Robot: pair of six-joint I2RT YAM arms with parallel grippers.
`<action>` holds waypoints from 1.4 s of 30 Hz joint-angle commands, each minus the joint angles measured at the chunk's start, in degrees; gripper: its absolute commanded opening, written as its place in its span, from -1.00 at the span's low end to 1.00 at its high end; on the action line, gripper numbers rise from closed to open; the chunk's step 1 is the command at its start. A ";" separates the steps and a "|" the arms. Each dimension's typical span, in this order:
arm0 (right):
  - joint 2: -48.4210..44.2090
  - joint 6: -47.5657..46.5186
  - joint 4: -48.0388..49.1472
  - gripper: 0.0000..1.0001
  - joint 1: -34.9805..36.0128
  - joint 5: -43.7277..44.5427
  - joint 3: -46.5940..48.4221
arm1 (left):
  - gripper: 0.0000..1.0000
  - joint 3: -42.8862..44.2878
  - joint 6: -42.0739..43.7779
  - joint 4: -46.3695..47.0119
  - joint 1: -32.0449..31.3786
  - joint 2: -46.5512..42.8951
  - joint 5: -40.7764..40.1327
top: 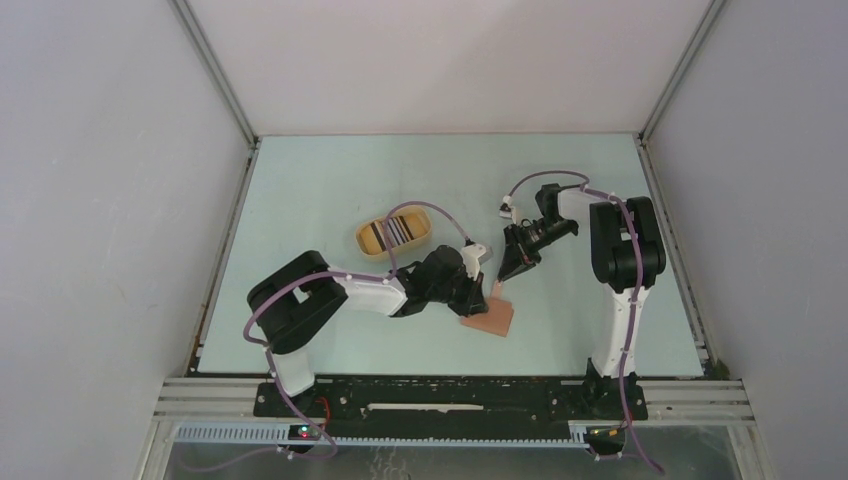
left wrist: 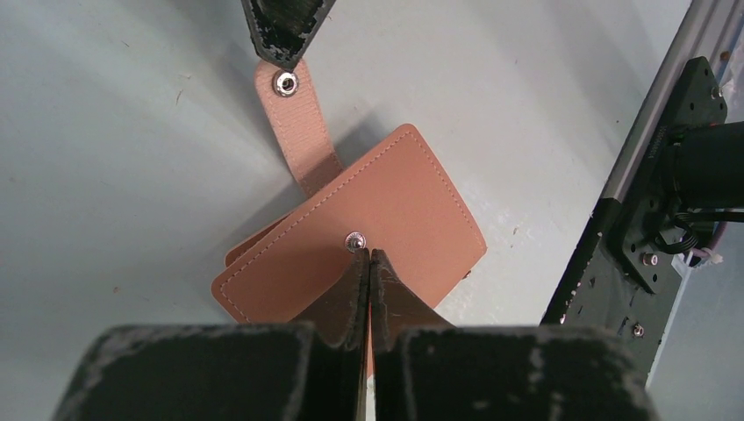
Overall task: Put the credit cards into the card holder
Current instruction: Close the card holder at the center of the board.
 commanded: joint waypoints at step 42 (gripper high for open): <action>-12.10 -5.95 3.40 -1.00 2.39 2.93 -2.66 | -0.66 -8.22 -8.13 11.04 4.92 -7.23 1.80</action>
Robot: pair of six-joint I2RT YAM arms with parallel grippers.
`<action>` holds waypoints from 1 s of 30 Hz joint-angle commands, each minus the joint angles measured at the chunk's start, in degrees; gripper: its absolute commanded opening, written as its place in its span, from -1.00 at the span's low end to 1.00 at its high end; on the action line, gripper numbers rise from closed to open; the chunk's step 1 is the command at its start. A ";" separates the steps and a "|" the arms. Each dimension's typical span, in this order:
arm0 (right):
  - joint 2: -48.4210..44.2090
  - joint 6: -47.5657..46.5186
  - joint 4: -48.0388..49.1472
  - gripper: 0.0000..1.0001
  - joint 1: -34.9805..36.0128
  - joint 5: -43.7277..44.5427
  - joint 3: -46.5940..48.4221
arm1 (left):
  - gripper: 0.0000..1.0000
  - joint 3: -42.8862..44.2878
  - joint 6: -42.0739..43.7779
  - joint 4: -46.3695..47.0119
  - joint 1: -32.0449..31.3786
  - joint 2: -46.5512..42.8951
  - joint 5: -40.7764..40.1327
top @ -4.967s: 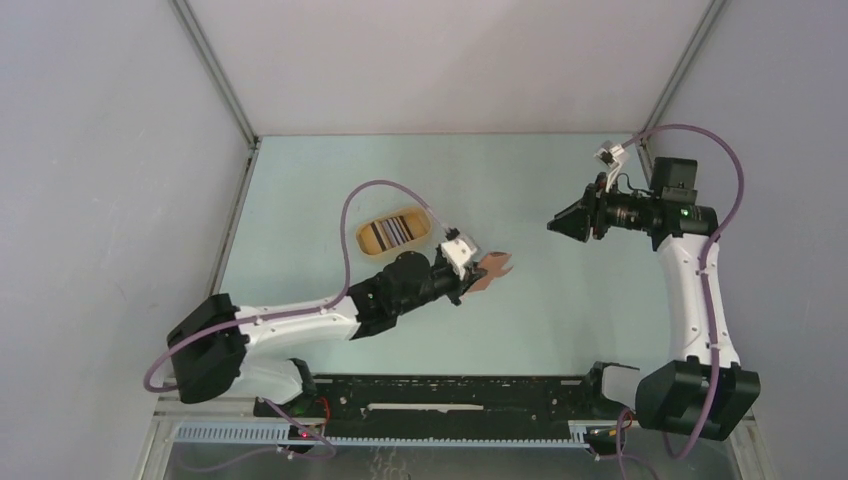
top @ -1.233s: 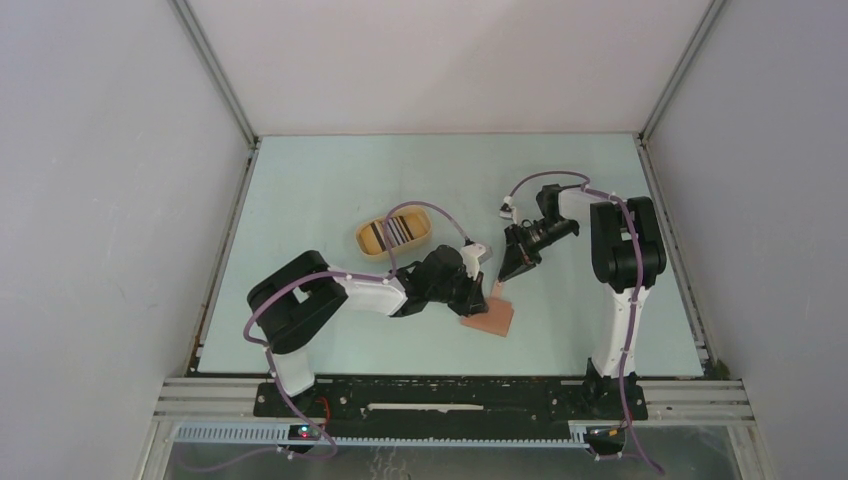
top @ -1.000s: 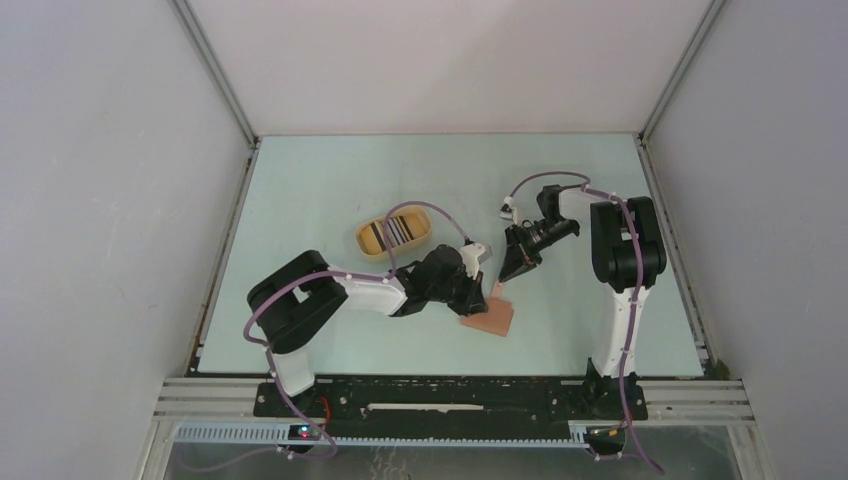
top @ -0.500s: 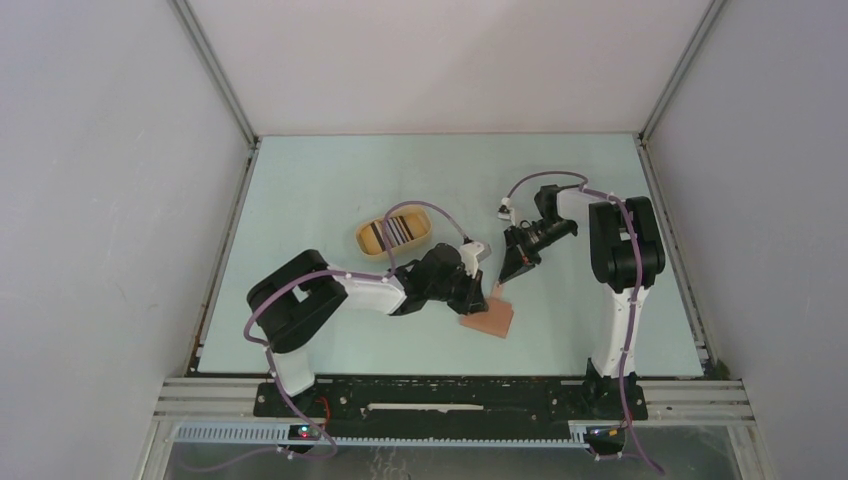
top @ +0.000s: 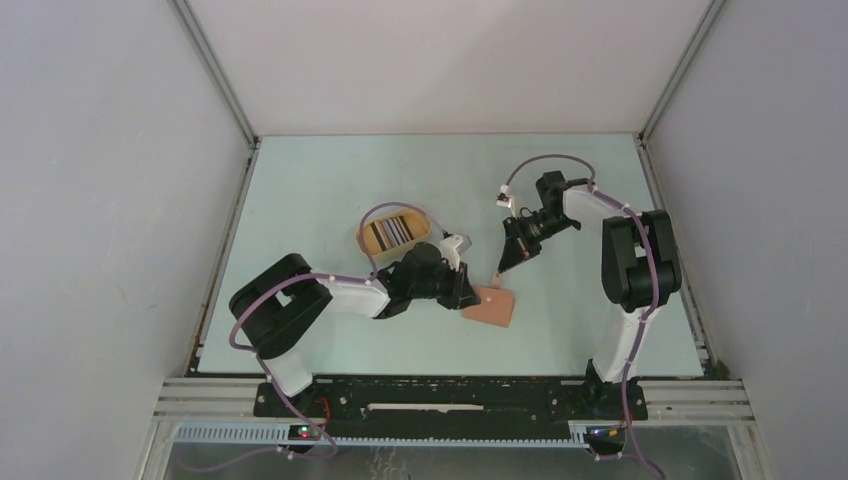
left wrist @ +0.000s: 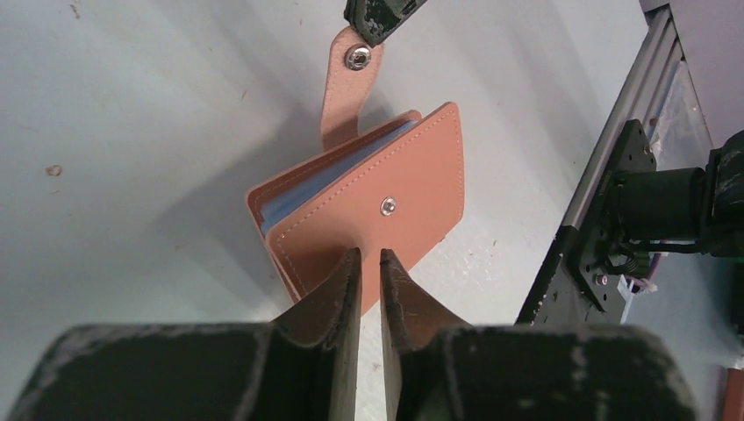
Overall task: Put the credit cards into the card holder
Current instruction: Close the card holder at the center of the board.
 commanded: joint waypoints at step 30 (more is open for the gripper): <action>-5.15 -3.86 3.56 -1.00 4.48 5.13 -2.86 | -1.00 -0.34 -11.75 8.82 4.32 5.63 6.43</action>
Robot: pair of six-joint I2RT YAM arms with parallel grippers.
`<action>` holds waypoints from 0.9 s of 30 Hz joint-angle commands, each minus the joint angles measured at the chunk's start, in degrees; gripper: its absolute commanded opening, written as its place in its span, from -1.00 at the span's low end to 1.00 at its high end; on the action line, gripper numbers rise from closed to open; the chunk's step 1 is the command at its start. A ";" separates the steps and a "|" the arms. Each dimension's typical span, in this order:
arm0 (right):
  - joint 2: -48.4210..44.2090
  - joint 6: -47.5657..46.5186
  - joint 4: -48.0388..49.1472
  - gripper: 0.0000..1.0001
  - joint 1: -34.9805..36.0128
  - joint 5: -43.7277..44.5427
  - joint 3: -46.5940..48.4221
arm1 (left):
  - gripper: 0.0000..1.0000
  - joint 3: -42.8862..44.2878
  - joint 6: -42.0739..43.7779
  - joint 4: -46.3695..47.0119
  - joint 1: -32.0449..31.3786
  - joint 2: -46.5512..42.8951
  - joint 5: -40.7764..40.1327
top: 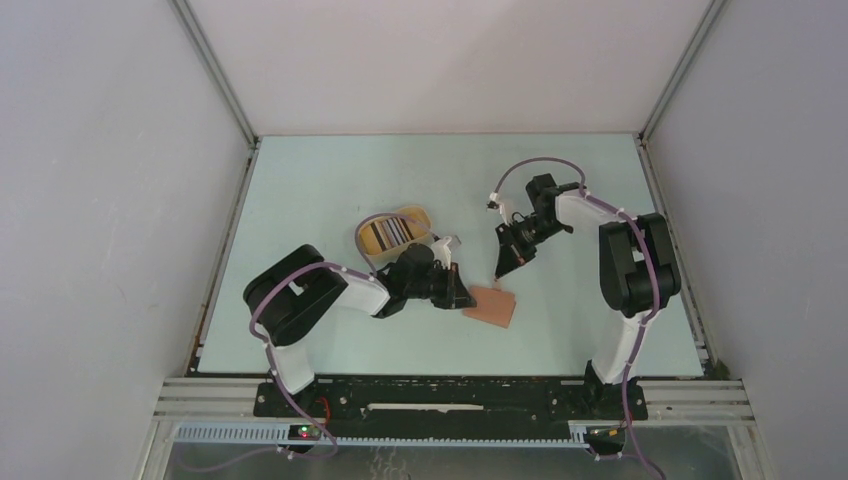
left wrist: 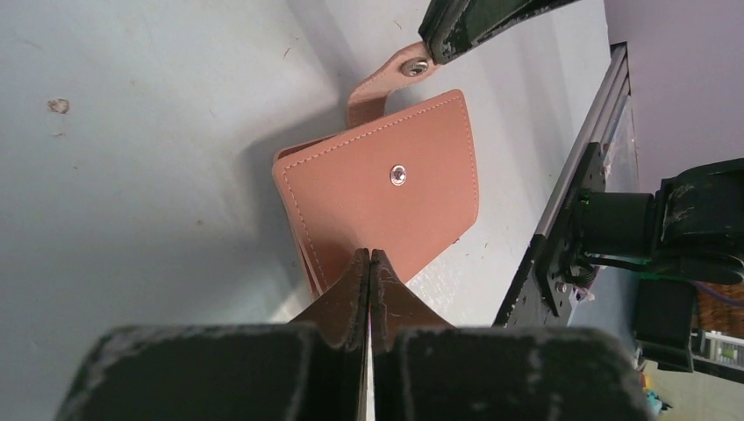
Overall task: Put the credit cards into the card holder
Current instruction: Close the card holder at the center of the board.
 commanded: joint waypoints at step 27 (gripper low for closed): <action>-8.97 -9.63 1.84 -1.00 8.78 6.77 -6.74 | -1.00 -0.48 -3.55 6.78 1.78 0.38 1.12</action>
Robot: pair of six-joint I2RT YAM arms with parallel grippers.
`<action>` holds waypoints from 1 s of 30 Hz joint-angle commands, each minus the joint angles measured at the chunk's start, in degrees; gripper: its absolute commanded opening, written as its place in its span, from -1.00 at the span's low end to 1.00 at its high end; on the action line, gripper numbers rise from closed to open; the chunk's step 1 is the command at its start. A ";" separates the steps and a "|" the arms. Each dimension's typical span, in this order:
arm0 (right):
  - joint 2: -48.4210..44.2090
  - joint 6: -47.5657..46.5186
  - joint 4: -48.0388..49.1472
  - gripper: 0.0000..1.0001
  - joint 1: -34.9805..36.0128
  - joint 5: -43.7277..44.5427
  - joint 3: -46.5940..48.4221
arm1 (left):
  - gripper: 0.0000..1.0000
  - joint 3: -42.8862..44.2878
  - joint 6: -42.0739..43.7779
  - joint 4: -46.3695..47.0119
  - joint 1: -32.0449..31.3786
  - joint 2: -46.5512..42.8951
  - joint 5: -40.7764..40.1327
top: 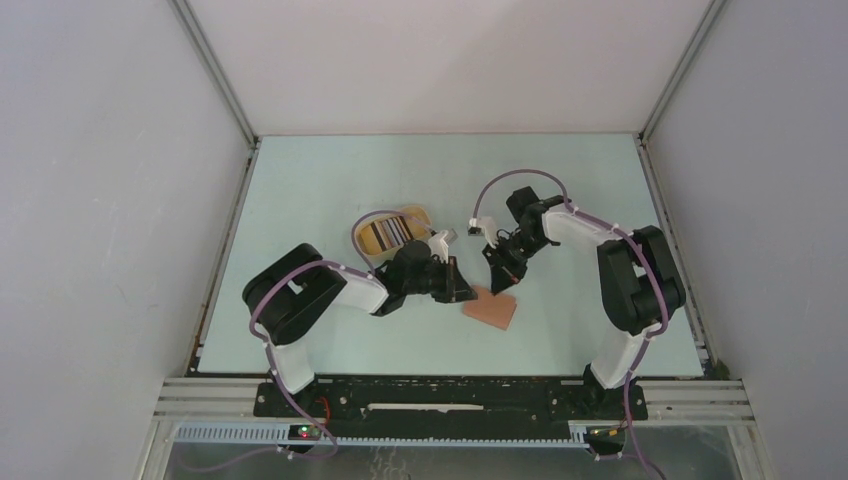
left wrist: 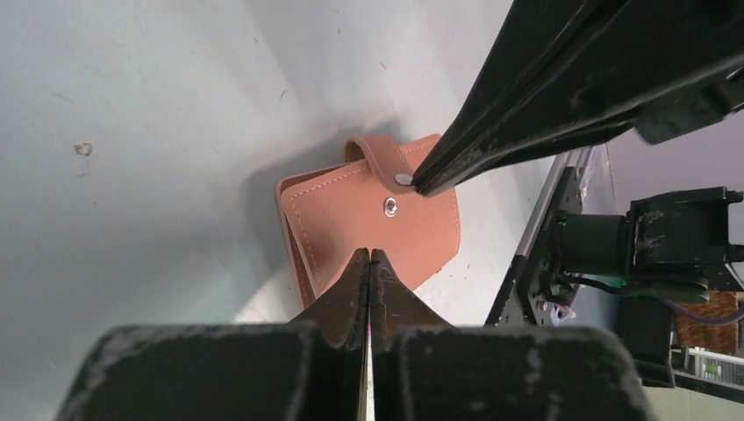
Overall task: Put the credit cards into the card holder
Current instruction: Close the card holder at the center of the board.
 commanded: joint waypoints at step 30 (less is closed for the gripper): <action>-5.40 -4.07 3.29 -1.00 3.34 0.87 -4.08 | -0.70 -13.14 -5.44 17.03 1.01 -8.96 -8.24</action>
